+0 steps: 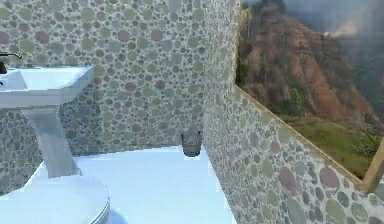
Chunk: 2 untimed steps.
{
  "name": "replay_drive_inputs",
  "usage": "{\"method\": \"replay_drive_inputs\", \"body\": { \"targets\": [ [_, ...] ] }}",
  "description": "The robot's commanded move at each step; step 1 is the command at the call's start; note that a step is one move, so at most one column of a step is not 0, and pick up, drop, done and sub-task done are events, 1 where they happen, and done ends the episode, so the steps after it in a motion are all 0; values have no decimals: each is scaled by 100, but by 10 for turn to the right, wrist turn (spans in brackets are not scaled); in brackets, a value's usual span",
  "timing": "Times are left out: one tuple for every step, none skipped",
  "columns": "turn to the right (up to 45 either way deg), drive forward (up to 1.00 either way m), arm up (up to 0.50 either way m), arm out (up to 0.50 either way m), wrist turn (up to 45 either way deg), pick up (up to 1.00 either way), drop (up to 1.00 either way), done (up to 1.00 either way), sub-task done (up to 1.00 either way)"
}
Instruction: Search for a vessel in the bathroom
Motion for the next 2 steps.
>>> {"method": "replay_drive_inputs", "body": {
  "targets": [
    [0, 70, 0, 0, 0, 0, 0, 0, 0],
    [-360, 0, 0, 0, 0, 0, 0, 0, 0]
  ]
}}
